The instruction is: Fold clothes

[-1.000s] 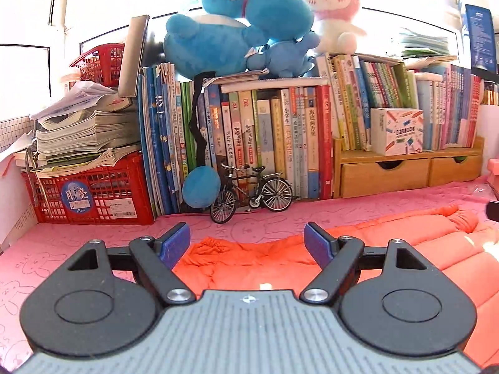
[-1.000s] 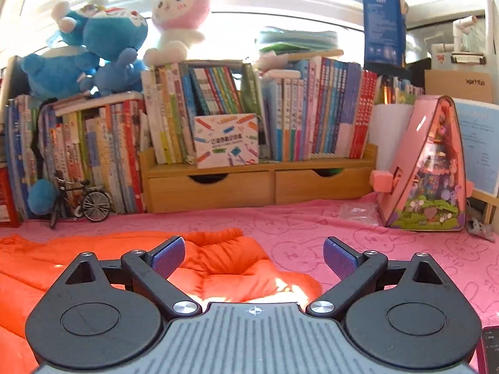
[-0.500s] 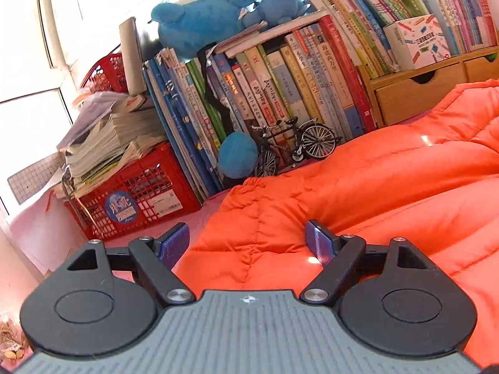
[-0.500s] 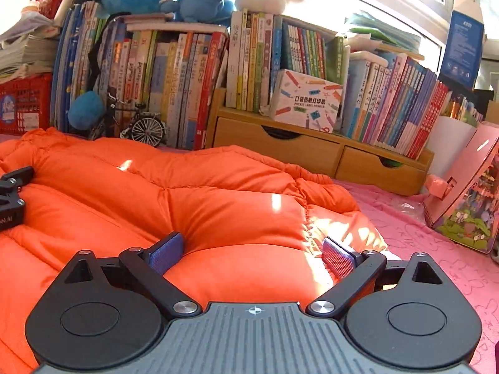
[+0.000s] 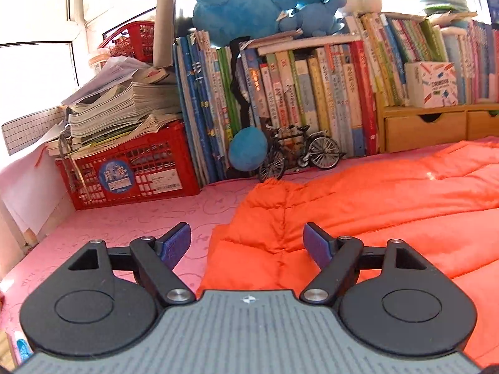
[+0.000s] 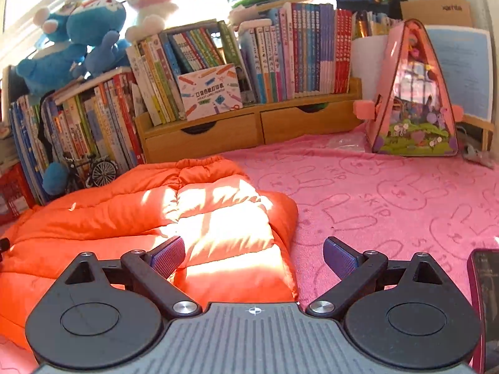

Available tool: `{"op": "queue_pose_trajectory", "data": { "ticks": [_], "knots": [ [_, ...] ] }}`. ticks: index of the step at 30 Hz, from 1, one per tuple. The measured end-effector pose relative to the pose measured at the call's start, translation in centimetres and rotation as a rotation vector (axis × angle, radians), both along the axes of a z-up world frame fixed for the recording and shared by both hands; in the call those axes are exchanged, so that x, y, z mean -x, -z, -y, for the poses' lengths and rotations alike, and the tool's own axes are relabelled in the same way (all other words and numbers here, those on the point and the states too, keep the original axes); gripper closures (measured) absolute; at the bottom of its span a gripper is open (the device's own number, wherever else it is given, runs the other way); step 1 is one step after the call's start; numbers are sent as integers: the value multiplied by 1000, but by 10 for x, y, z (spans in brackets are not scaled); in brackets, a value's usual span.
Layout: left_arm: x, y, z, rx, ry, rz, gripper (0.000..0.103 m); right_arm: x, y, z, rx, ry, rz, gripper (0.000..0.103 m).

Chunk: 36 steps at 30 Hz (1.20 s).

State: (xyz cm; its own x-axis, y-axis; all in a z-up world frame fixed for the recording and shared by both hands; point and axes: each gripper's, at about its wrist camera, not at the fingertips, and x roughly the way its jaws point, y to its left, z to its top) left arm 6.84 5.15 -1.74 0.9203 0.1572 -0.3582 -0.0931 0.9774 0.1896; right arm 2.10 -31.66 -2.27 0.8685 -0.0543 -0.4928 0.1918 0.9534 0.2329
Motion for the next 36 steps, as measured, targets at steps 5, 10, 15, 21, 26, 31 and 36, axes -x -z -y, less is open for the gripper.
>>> {"op": "queue_pose_trajectory", "data": {
  "ticks": [5, 10, 15, 21, 26, 31, 36],
  "knots": [
    [31, -20, 40, 67, 264, 46, 23, 34, 16, 35, -294, 24, 0, 6],
    [32, -3, 78, -15, 341, 8, 22, 44, 31, 38, -468, 1, 12, 5],
    [28, -7, 62, 98, 371, -40, 23, 58, 15, 4, -236, 11, 53, 5],
    [23, -12, 43, 233, 406, -98, 42, 72, -8, -89, 196, -150, 150, 60],
    [18, -19, 28, 369, 468, -152, 73, 51, -11, -141, 151, -303, 154, 81],
    [20, -19, 42, 297, 516, -158, 73, 35, -9, -166, 145, -366, 147, 86],
    [7, -4, 74, 171, 560, -213, 73, 22, 4, -177, 153, -388, 84, 90]
  ]
}}
